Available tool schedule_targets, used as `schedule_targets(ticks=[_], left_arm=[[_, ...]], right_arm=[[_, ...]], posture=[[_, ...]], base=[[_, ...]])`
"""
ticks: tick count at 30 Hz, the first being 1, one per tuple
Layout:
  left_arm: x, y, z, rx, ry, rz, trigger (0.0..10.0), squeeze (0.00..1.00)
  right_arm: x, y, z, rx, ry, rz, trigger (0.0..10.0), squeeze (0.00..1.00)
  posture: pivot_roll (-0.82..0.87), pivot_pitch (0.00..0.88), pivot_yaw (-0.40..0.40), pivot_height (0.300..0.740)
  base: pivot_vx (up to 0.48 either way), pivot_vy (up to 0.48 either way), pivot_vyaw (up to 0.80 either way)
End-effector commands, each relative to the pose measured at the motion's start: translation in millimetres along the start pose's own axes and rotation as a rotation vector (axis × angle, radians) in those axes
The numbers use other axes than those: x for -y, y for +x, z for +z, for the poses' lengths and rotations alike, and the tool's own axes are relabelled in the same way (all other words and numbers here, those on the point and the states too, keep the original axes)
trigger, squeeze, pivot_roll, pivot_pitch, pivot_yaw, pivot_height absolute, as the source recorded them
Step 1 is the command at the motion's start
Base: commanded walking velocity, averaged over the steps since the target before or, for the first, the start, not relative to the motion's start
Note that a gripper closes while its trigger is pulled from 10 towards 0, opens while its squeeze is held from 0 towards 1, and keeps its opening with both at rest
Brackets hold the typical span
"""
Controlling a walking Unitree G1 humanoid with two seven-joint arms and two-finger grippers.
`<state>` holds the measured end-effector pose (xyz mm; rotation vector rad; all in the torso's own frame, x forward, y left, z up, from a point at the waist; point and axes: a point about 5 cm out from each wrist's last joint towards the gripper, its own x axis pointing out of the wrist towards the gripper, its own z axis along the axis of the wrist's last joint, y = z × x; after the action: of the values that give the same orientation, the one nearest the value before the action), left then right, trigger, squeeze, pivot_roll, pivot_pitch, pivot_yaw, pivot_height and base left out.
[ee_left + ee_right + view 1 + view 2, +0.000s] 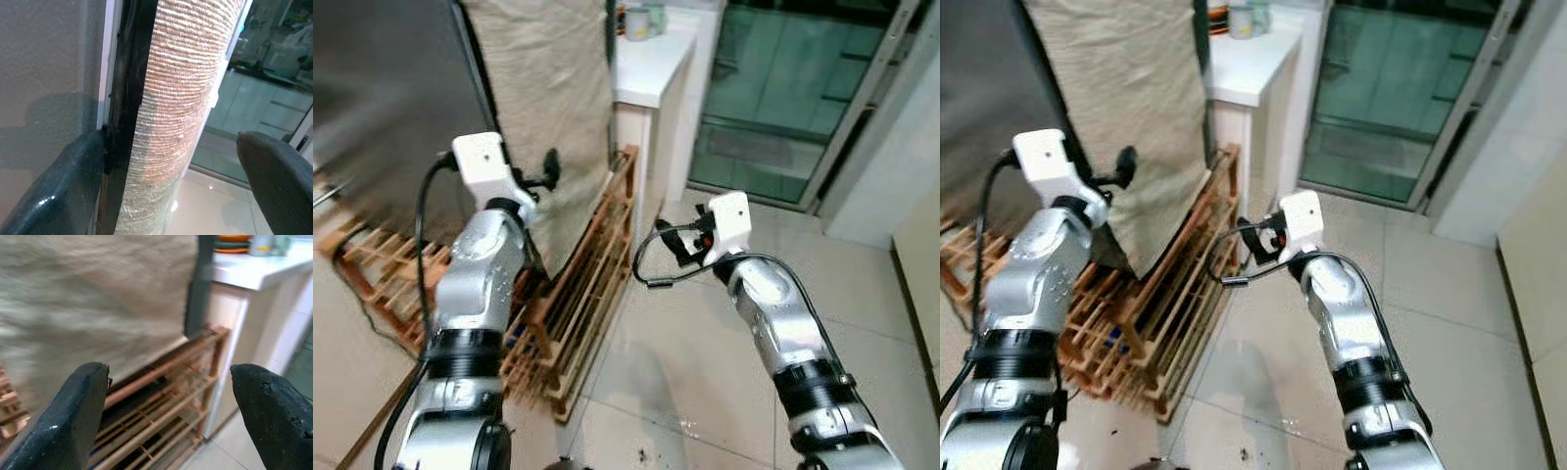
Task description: Restocking fridge
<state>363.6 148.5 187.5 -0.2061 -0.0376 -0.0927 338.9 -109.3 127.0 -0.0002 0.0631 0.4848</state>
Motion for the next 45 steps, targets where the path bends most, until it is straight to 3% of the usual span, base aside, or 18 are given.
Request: schedule_targets(ticks=[1,2,3,4,6,12,15,17,21,24,27,28,31,33,34,36,39,45], left_arm=[[28.1,6.5,-11.3,-0.054,-0.008,-0.125,10.0,0.00],[53.0,9.1,-12.4,-0.053,-0.065,-0.280,10.0,0.00],[53.0,9.1,-12.4,-0.053,-0.065,-0.280,10.0,0.00],[89.7,2.4,-11.0,-0.026,-0.067,-0.564,10.0,0.00],[115.8,-1.6,-7.6,-0.019,-0.110,-0.731,10.0,0.00],[156.8,-0.7,7.1,0.058,-0.184,-0.856,10.0,0.00],[176.2,-13.1,14.8,0.058,-0.336,-0.968,10.0,0.00],[176.2,-20.4,19.5,0.073,-0.374,-1.017,10.0,0.00],[157.6,-30.0,21.8,0.090,-0.389,-1.040,10.0,0.00],[123.5,-33.0,22.6,0.092,-0.407,-0.939,10.0,0.00],[62.2,-33.4,16.3,0.076,-0.367,-0.676,10.0,0.00],[62.2,-33.4,16.3,0.076,-0.367,-0.676,10.0,0.00],[-4.5,-36.3,-0.8,0.037,-0.224,-0.305,10.0,0.00],[-57.2,-52.5,-13.8,0.012,-0.106,0.012,10.0,0.00],[-72.3,-60.9,-17.0,0.008,-0.064,0.105,10.0,0.00],[-85.8,-76.5,-21.3,-0.002,-0.018,0.208,10.0,0.00],[-85.5,-89.5,-22.2,0.001,0.068,0.245,10.0,0.00],[-91.9,-90.2,-27.7,-0.028,0.125,0.342,10.0,0.00]], right_arm=[[-0.6,1.9,4.1,0.005,0.002,0.009,10.0,0.00],[-1.5,2.2,4.0,0.003,0.003,0.013,10.0,0.00],[-1.5,2.2,4.0,0.003,0.003,0.013,10.0,0.00],[-2.7,1.6,3.1,-0.006,0.006,0.019,10.0,0.00],[-3.9,0.0,0.2,-0.021,0.013,0.027,10.0,0.00],[-11.0,-3.8,-5.0,-0.045,0.015,0.046,10.0,0.00],[-16.8,-10.0,-7.6,-0.046,0.007,0.060,10.0,0.00],[-19.3,-16.3,-10.7,-0.053,0.012,0.060,10.0,0.00],[-24.5,-29.7,-18.0,-0.077,0.031,0.063,10.0,0.00],[-22.8,-39.9,-22.3,-0.096,0.038,0.044,10.0,0.00],[-21.4,-47.5,-21.8,-0.101,0.034,0.041,10.0,0.00],[-21.4,-47.5,-21.8,-0.101,0.034,0.041,10.0,0.00],[-19.9,-44.4,-17.8,-0.088,0.030,0.041,10.0,0.00],[-20.0,-37.6,-10.6,-0.066,0.020,0.063,10.0,0.00],[-19.7,-35.2,-7.9,-0.059,0.015,0.073,10.0,0.00],[-15.0,-31.1,-3.1,-0.047,0.002,0.079,10.0,0.00],[2.1,-25.5,3.0,-0.039,-0.040,0.033,10.0,0.00],[30.8,-15.6,16.0,-0.010,-0.074,-0.098,10.0,0.00]], posture=[[-0.03,0.000,0.018,0.740],[-0.04,0.000,0.021,0.740],[-0.04,0.000,0.021,0.740],[-0.03,0.000,0.022,0.740],[-0.03,0.000,0.020,0.740],[-0.06,0.000,0.036,0.740],[-0.08,0.000,0.054,0.740],[-0.09,0.000,0.059,0.740],[-0.09,0.000,0.067,0.740],[-0.08,0.000,0.071,0.740],[-0.07,0.000,0.074,0.740],[-0.07,0.000,0.074,0.740],[-0.04,0.000,0.066,0.740],[-0.02,0.000,0.055,0.740],[-0.02,0.000,0.055,0.740],[-0.01,0.000,0.041,0.740],[0.01,0.000,0.026,0.740],[0.02,0.000,0.012,0.740]], base=[[0.000,0.000,0.00],[0.000,0.000,0.00],[0.000,0.000,0.00],[0.000,0.000,0.00],[0.000,0.000,0.00],[0.000,0.000,0.00],[0.000,0.000,0.00],[0.000,0.000,0.00],[0.000,0.000,0.00],[0.000,0.000,0.00],[0.000,0.000,0.00],[0.000,0.000,0.00],[0.000,0.000,0.00],[0.000,0.000,0.00],[0.000,0.000,0.00],[0.000,0.000,0.00],[0.000,0.000,0.00],[0.000,0.000,0.00]])
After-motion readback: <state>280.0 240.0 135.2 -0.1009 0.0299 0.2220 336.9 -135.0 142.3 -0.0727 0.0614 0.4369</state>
